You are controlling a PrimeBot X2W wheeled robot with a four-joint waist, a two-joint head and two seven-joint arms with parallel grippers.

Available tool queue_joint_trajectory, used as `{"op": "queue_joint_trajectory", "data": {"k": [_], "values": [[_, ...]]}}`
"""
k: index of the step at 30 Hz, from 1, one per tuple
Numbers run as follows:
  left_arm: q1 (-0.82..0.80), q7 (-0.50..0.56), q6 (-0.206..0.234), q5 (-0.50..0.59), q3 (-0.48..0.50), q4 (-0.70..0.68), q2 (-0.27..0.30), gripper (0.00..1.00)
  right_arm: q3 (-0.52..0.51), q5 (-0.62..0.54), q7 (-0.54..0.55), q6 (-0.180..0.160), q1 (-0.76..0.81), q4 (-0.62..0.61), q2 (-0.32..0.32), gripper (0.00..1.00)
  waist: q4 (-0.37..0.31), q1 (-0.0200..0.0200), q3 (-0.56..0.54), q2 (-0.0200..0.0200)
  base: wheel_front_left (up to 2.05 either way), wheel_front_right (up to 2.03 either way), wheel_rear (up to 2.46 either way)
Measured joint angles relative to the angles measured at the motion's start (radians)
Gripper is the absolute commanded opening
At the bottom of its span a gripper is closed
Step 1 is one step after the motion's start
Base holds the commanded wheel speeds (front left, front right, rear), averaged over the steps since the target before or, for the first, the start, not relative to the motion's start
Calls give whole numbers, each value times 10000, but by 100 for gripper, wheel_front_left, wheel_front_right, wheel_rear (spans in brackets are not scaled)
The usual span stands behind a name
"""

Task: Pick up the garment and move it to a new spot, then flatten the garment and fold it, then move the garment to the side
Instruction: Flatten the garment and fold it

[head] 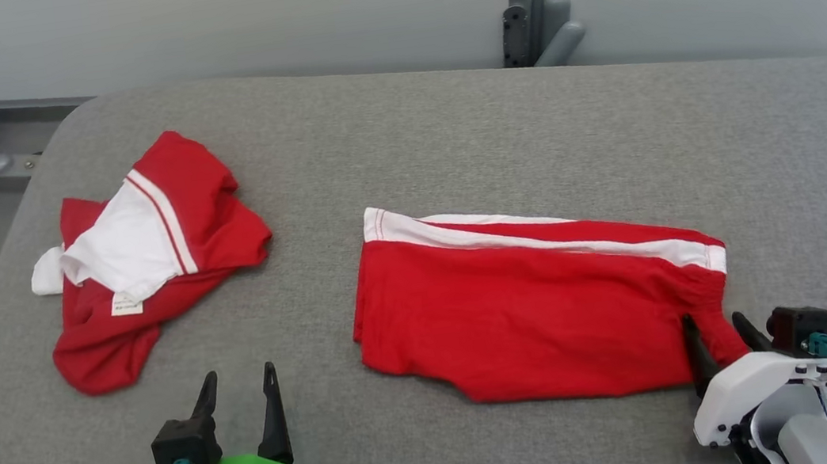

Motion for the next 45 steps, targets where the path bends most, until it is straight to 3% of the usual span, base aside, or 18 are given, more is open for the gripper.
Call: {"op": "queue_joint_trajectory", "data": {"k": [6, 8, 9, 10, 17, 27, 30, 36, 41, 45], "values": [[197, 0, -171, 224, 234, -46, -59, 100, 42, 495, -50, -2, -8, 598, -52, 100, 590, 0, -3, 0, 0, 0, 0], [204, 0, -186, 337, 309, -107, -69, 100, 113, 608, -61, -4, -33, 669, -46, 41, 640, 0, -25, 0, 0, 0, 0], [204, 0, -196, 384, 343, -125, -84, 100, 151, 660, -61, -2, -50, 671, -42, 6, 625, 0, -30, 0, 0, 0, 0], [204, 0, -230, 401, 364, -134, -98, 100, 184, 746, -59, -2, -60, 671, -36, 0, 599, 0, -27, 0, 0, 0, 0], [199, 0, -339, 562, 472, -159, -219, 100, -307, 978, -23, 6, -143, 205, -31, 0, 273, 0, 39, 0, 0, 0, 0], [213, 0, -410, 594, 548, -102, -270, 100, -784, 1310, -12, 4, -146, -199, -761, 0, -344, 0, -28, 0, 0, 0, 0], [213, 0, -428, 623, 499, -54, -278, 100, 6, 1712, -13, -4, -221, -518, -708, 0, -555, 0, -45, 0, 0, 0, 0], [212, 0, -426, 441, 297, 25, -290, 100, 2650, 3576, 328, -4, -328, -2067, -527, 0, -771, 0, -108, 0, 0, 0, 0], [218, 0, -385, 261, 12, 88, -295, 100, 4516, 4604, 780, -4, -310, -3187, -558, 0, -575, 0, -157, 0, 0, 0, 0], [216, 0, -374, 192, -272, 176, -301, 100, 5317, 4861, 840, -4, -430, -3129, -476, 0, -230, 0, -155, 0, 0, 0, 0]]}}
